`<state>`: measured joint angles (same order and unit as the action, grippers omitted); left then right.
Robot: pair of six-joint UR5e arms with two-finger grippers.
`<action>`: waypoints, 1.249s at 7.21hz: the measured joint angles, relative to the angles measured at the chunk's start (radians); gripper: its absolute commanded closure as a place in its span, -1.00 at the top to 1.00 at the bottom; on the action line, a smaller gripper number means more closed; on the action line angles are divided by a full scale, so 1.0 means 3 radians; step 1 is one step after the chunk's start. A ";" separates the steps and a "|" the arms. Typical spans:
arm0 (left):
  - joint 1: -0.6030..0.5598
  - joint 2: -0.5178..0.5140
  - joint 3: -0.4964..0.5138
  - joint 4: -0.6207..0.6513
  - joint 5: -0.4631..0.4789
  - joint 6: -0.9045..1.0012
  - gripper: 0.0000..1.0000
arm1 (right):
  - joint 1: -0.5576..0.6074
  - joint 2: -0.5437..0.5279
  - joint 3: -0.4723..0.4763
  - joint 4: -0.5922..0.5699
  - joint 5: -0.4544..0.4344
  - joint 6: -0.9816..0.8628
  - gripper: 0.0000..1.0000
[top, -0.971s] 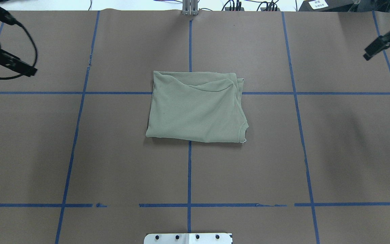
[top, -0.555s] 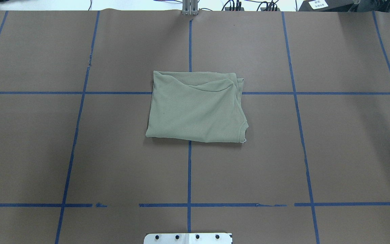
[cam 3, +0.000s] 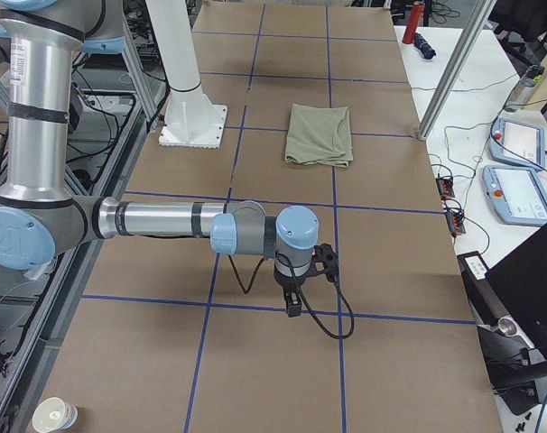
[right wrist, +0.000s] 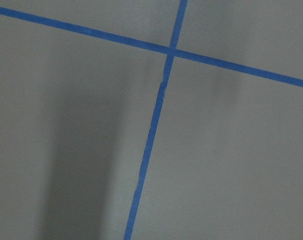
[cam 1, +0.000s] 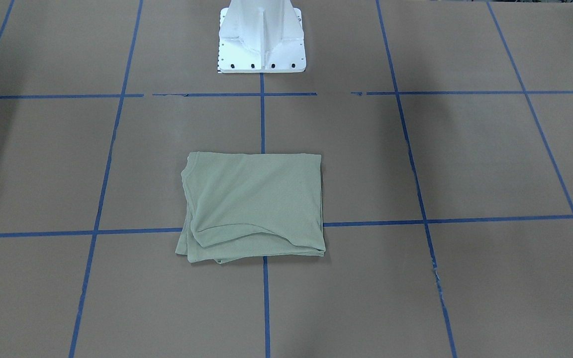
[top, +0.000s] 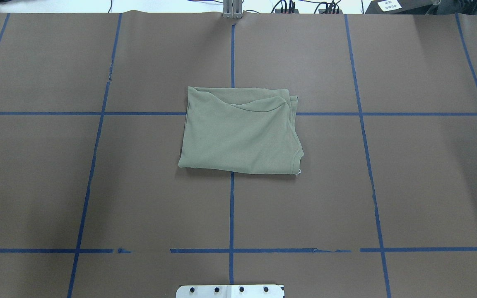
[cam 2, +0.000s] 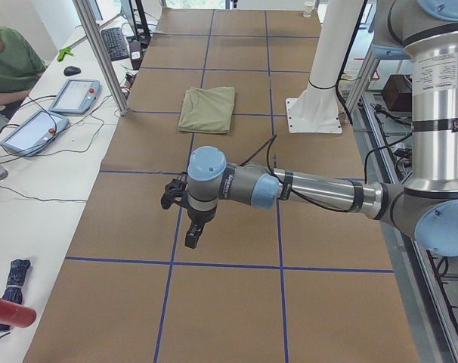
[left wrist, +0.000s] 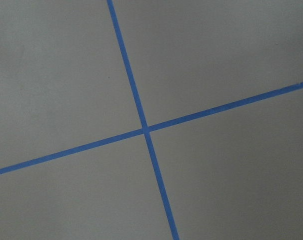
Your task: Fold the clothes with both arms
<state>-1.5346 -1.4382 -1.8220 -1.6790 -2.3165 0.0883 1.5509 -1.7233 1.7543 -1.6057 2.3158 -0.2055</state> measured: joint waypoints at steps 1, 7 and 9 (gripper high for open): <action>-0.0017 0.0096 0.0021 0.0040 -0.0154 0.0049 1.00 | 0.0003 -0.0026 0.0023 0.0005 0.0025 0.0005 1.00; -0.0040 0.0323 -0.0085 0.0069 -0.0234 0.0184 1.00 | 0.0005 -0.0067 0.0036 0.0013 0.0043 0.0005 1.00; -0.0043 0.0347 -0.0227 0.0063 -0.0228 0.0192 1.00 | 0.0005 -0.0069 0.0034 0.0014 0.0037 0.0005 1.00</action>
<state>-1.5475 -1.3342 -1.8900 -1.6602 -2.3848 0.1459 1.5524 -1.7441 1.7643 -1.6015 2.3269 -0.2040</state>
